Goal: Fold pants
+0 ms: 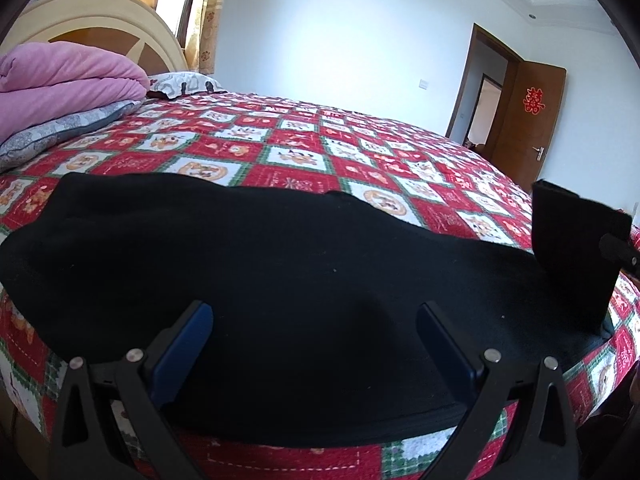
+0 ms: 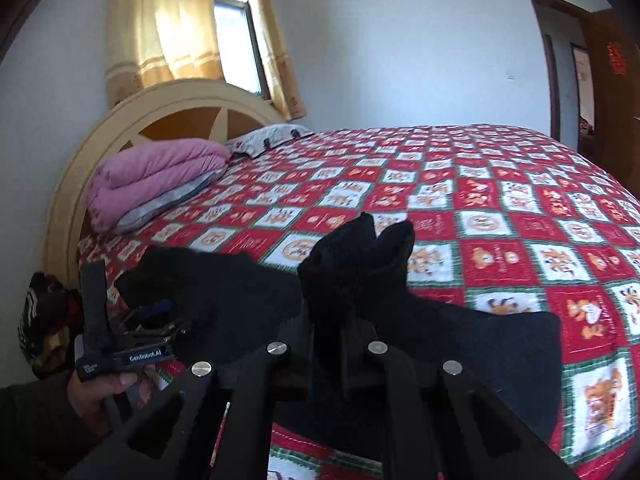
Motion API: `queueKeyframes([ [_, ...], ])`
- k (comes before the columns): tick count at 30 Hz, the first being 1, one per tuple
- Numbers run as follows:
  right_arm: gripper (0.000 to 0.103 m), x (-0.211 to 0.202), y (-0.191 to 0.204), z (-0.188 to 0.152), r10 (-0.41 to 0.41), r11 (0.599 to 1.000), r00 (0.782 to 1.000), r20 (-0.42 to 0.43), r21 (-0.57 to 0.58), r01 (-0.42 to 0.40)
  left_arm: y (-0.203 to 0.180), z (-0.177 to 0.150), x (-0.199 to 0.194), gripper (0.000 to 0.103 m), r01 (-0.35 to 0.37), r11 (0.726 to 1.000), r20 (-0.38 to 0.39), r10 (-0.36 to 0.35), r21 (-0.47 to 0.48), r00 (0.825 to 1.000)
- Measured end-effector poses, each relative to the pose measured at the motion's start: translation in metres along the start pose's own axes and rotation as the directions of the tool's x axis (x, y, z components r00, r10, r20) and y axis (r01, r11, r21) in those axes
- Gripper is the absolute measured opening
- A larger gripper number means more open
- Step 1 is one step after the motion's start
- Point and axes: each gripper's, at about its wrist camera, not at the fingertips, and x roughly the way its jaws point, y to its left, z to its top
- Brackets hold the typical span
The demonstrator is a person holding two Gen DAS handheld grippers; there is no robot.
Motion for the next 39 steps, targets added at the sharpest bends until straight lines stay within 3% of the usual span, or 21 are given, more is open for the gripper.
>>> queueKeyframes([
  [23,0.010,0.054,0.054,-0.038,-0.026,0.980,0.993,-0.113,-0.199,0.003,0.000,-0.002,-0.002,0.103,0.008,1.000,0.016,-0.008,0.004,1.000],
  [28,0.012,0.076,0.062,-0.055,-0.078,0.963,0.973,-0.217,-0.268,0.017,0.000,-0.002,-0.003,0.103,0.012,1.000,0.018,-0.012,0.002,1.000],
  [30,0.017,0.071,0.064,-0.056,-0.088,0.954,0.973,-0.212,-0.298,0.022,-0.001,0.000,-0.005,0.103,0.010,1.000,0.016,-0.010,0.000,1.000],
  [32,0.032,0.062,0.062,-0.052,-0.078,0.957,0.969,-0.235,-0.291,0.006,-0.004,0.003,-0.008,0.103,0.031,0.999,0.015,-0.031,-0.006,0.999],
  [34,0.037,0.044,0.055,-0.047,-0.070,0.962,0.971,-0.227,-0.273,0.006,-0.010,0.006,-0.012,0.103,0.055,0.998,0.017,-0.055,0.001,0.998],
  [39,0.038,0.001,0.014,-0.032,-0.106,0.980,0.971,-0.213,-0.189,0.066,-0.046,0.018,-0.010,0.103,0.165,0.985,-0.016,-0.165,0.040,0.986],
])
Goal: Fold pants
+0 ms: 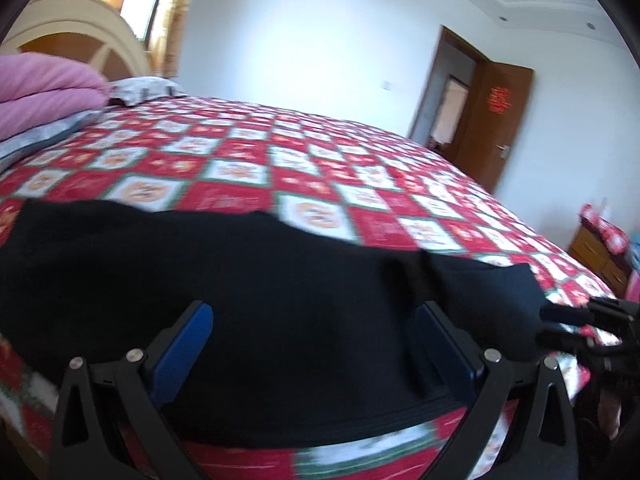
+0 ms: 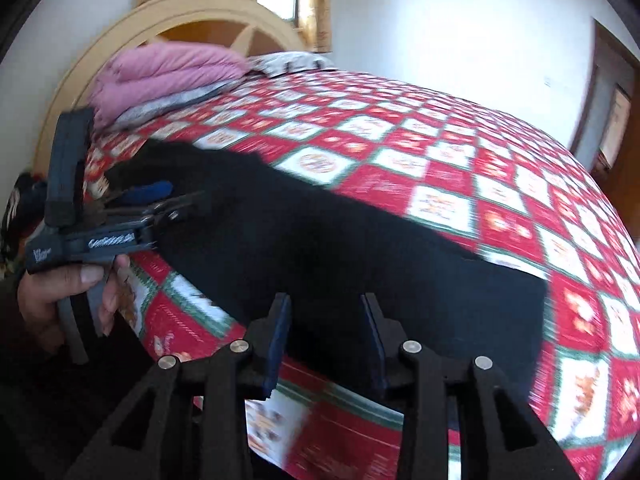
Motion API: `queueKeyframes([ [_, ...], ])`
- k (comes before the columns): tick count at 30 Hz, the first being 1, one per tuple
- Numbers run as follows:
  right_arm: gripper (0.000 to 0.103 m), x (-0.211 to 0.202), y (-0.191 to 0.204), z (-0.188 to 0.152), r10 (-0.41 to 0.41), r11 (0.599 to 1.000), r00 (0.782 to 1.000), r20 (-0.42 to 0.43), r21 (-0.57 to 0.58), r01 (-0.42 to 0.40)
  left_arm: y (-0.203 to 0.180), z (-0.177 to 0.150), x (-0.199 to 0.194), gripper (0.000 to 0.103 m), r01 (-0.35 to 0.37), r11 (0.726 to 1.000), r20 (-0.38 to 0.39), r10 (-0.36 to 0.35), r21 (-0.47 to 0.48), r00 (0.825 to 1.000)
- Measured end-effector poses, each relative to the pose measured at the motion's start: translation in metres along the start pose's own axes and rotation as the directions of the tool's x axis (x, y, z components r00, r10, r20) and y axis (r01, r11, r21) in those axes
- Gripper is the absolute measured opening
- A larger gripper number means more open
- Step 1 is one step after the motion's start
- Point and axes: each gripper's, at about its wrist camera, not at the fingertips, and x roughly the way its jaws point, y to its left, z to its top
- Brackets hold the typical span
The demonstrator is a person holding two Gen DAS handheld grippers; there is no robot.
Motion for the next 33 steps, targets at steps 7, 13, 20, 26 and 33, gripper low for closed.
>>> queueKeyframes([
  [7,0.044,-0.014,-0.090,-0.017,-0.129,0.946,0.991,-0.019,0.298,0.129,-0.059,0.007,0.029,0.103,-0.031,0.981,-0.034,0.038,0.193,0.999],
  [13,0.047,0.007,-0.122,-0.035,-0.220,0.912,0.969,-0.114,0.328,0.246,-0.044,-0.005,0.055,0.103,-0.120,0.975,-0.106,0.142,0.187,0.984],
  [20,0.050,-0.006,-0.147,-0.031,-0.193,0.870,0.981,-0.005,0.462,0.173,-0.052,0.006,0.048,0.103,-0.132,0.972,-0.050,0.144,0.196,0.988],
  [26,0.050,0.027,-0.164,-0.016,-0.275,0.838,0.955,-0.114,0.458,0.296,-0.041,0.014,0.070,0.103,-0.201,0.953,-0.088,0.225,0.228,0.970],
  [33,0.050,0.000,-0.163,-0.026,-0.250,0.845,0.964,-0.091,0.466,0.263,-0.039,0.013,0.067,0.103,-0.190,0.964,-0.083,0.208,0.185,0.975],
])
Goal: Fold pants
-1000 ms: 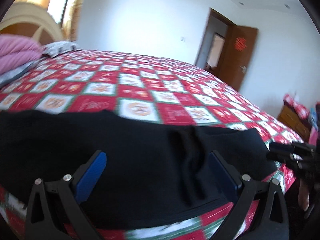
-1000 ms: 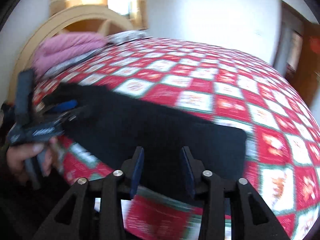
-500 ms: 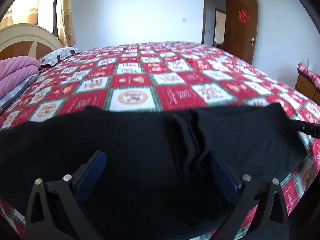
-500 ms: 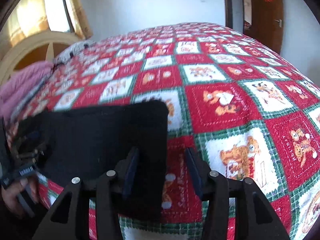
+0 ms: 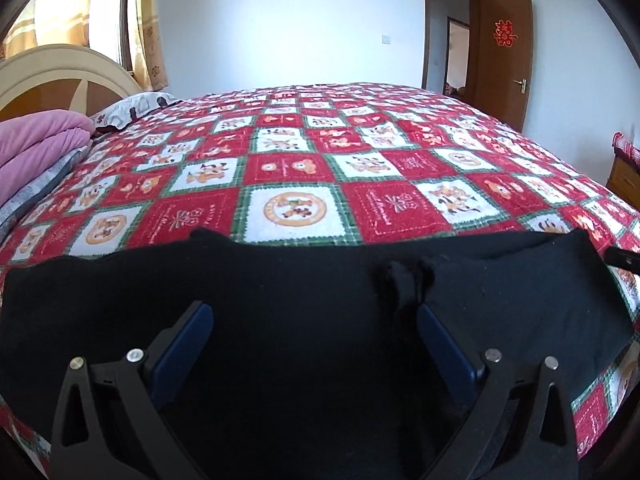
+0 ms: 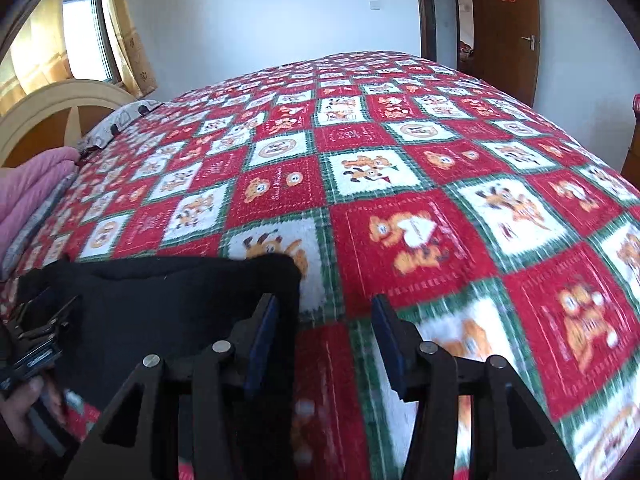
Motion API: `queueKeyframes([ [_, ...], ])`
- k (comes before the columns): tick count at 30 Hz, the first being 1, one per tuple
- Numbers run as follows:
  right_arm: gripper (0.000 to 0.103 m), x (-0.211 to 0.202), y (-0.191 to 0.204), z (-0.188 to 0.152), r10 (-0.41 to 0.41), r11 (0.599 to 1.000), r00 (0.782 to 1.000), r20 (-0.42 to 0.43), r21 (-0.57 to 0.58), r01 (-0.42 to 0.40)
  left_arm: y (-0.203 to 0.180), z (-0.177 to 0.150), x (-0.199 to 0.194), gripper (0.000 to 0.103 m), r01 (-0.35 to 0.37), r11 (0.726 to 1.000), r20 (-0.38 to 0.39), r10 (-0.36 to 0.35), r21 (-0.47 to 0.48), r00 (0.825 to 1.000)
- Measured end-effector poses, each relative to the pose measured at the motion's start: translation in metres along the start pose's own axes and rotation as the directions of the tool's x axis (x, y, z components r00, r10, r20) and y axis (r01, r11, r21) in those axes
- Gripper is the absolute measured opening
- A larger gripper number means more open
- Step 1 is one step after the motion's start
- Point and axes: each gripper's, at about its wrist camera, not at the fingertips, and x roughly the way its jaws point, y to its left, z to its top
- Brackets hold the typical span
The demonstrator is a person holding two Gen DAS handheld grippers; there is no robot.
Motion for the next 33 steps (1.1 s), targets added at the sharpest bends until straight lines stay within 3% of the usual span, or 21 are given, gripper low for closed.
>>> queueKeyframes([
  [4,0.051,-0.021,0.008,-0.023,0.020,0.999,1.000,-0.009,-0.042,-0.020,0.001,0.000,0.000,0.103,0.007,1.000,-0.003,-0.007,-0.009,1.000],
  [9,0.054,-0.014,0.026,-0.051,-0.035,0.990,0.998,-0.061,-0.137,0.027,0.003,-0.002,0.000,0.103,0.026,0.999,-0.006,-0.027,-0.034,1.000],
  [19,0.059,-0.012,0.028,-0.059,-0.054,0.984,0.999,-0.002,-0.173,0.053,0.008,-0.003,0.000,0.103,0.052,0.998,-0.012,-0.052,-0.038,0.999],
  [23,0.059,-0.029,0.031,-0.053,-0.075,0.987,0.995,0.073,-0.137,0.084,0.023,-0.002,-0.011,0.103,0.042,0.998,0.001,-0.042,-0.042,0.999],
  [28,0.059,-0.042,0.034,-0.051,-0.084,0.986,0.984,0.155,-0.128,0.104,0.082,-0.008,-0.027,0.103,-0.032,0.997,0.017,0.034,-0.074,0.999],
  [33,0.059,-0.056,0.041,-0.049,-0.043,0.989,0.972,0.231,-0.131,0.075,0.167,-0.009,-0.050,0.103,-0.168,0.976,0.033,0.174,-0.136,0.984],
])
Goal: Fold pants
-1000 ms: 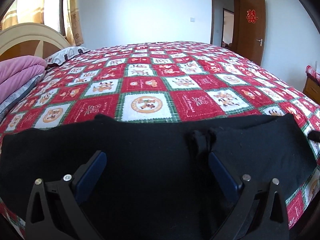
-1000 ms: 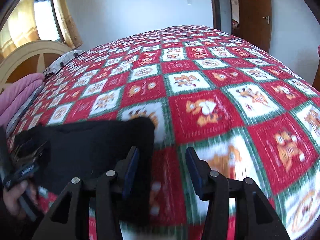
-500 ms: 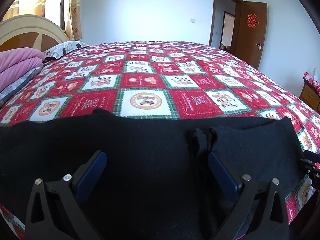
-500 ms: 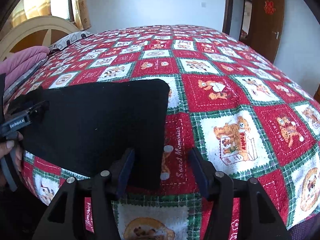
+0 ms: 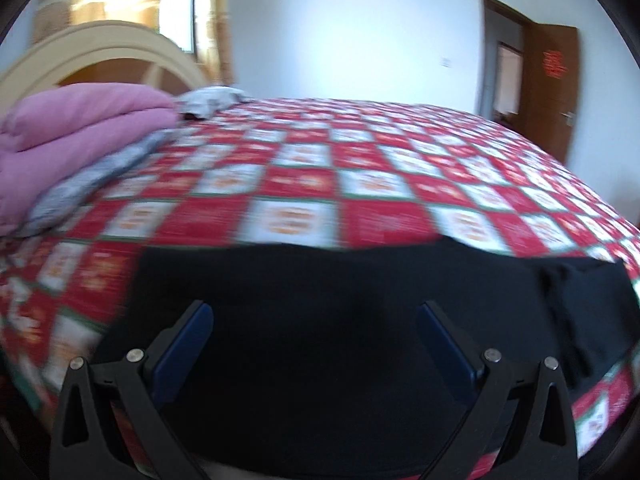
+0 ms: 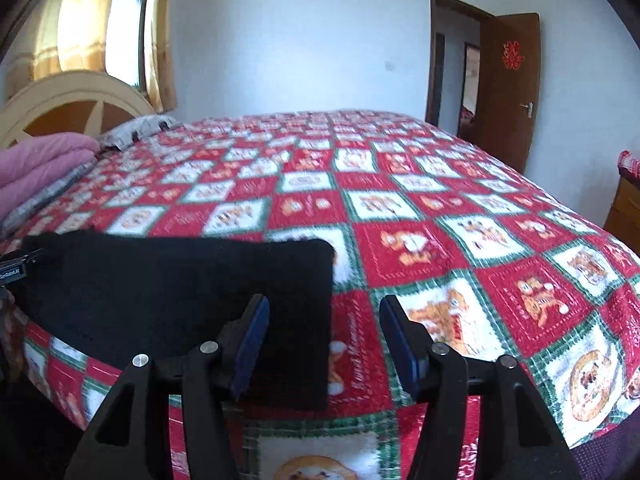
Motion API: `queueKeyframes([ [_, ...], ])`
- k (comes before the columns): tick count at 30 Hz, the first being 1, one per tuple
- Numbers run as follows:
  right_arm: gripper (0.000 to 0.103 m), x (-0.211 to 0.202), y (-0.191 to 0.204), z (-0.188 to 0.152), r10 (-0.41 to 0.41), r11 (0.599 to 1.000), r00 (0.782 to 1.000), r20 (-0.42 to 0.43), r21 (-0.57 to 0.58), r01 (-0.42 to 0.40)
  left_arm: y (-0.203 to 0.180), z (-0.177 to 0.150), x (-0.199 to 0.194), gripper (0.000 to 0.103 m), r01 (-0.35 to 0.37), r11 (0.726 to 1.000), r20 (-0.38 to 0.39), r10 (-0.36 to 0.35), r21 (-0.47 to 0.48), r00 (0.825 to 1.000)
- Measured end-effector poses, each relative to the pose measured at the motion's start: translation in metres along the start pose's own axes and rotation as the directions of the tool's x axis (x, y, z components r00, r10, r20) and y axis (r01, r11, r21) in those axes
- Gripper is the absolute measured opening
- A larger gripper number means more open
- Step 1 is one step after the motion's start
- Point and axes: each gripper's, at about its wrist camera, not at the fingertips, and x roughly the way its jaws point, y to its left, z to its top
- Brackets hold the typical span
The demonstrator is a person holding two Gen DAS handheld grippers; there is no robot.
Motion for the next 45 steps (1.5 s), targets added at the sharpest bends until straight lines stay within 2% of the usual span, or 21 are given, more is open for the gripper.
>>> queueKeyframes([
  [3,0.059,-0.007,0.009,0.002,0.055,0.998,0.998,0.036,-0.005,-0.055,0.053,0.006,0.000,0.103,-0.052,0.996,0.007,0.052,-0.071,0.999],
  [5,0.059,-0.008,0.018,0.001,0.072,0.997,0.997,0.042,-0.041,-0.070,0.081,0.004,0.003,0.103,-0.054,0.991,0.001,0.055,-0.124,0.998],
  [8,0.059,-0.007,0.026,-0.004,0.068,0.994,0.997,0.035,-0.082,-0.065,0.116,-0.004,0.015,0.100,0.000,0.966,-0.036,-0.010,-0.258,0.999],
  [11,0.059,-0.006,0.028,-0.006,0.074,0.994,0.997,0.030,-0.082,-0.071,0.130,-0.013,0.026,0.087,0.075,0.936,-0.057,-0.101,-0.343,0.993],
  [13,0.059,-0.006,0.027,-0.007,0.072,0.994,0.997,0.031,-0.082,-0.069,0.128,-0.017,0.031,0.076,0.105,0.933,-0.072,-0.138,-0.344,0.988],
  [17,0.059,0.003,0.028,-0.012,0.081,0.992,0.997,-0.010,-0.094,-0.081,0.118,-0.024,0.033,0.075,0.099,0.950,-0.074,-0.126,-0.295,0.989],
  [18,0.059,0.005,0.029,-0.014,0.078,0.992,0.997,-0.020,-0.095,-0.080,0.119,-0.023,0.032,0.072,0.097,0.953,-0.075,-0.123,-0.287,0.990],
  [20,0.059,0.008,0.028,-0.016,0.072,0.993,0.997,-0.031,-0.096,-0.075,0.118,-0.023,0.030,0.058,0.111,0.954,-0.077,-0.137,-0.279,0.988],
  [22,0.059,0.006,0.026,-0.015,0.072,0.993,0.997,-0.022,-0.089,-0.074,0.112,-0.022,0.028,0.052,0.102,0.965,-0.084,-0.126,-0.244,0.988],
  [24,0.059,0.006,0.026,-0.016,0.071,0.993,0.997,-0.023,-0.090,-0.073,0.109,-0.021,0.029,0.052,0.088,0.973,-0.091,-0.109,-0.213,0.990],
  [26,0.059,0.007,0.028,-0.017,0.070,0.993,0.997,-0.030,-0.097,-0.072,0.114,-0.022,0.030,0.051,0.105,0.965,-0.084,-0.128,-0.240,0.988],
  [27,0.059,0.008,0.029,-0.017,0.070,0.992,0.997,-0.032,-0.101,-0.073,0.116,-0.022,0.030,0.048,0.109,0.963,-0.082,-0.132,-0.245,0.988],
  [30,0.059,0.008,0.031,-0.018,0.067,0.991,0.997,-0.031,-0.112,-0.070,0.116,-0.016,0.024,0.023,0.110,0.966,-0.074,-0.131,-0.235,0.989],
  [31,0.059,0.008,0.030,-0.018,0.065,0.991,0.997,-0.033,-0.113,-0.069,0.116,-0.014,0.022,0.020,0.115,0.966,-0.069,-0.135,-0.231,0.988],
  [35,0.059,0.011,0.029,-0.018,0.063,0.992,0.997,-0.041,-0.105,-0.067,0.113,-0.009,0.019,0.019,0.139,0.966,-0.052,-0.153,-0.216,0.987],
  [40,0.059,0.010,0.028,-0.018,0.061,0.993,0.997,-0.039,-0.101,-0.064,0.132,-0.015,0.024,0.019,0.188,0.916,-0.053,-0.220,-0.355,0.974],
  [41,0.059,0.010,0.028,-0.018,0.060,0.993,0.997,-0.038,-0.100,-0.064,0.133,-0.014,0.024,0.019,0.188,0.915,-0.053,-0.221,-0.357,0.974],
  [45,0.059,0.010,0.028,-0.018,0.061,0.993,0.997,-0.043,-0.098,-0.065,0.123,-0.012,0.021,0.020,0.158,0.940,-0.059,-0.183,-0.303,0.981],
])
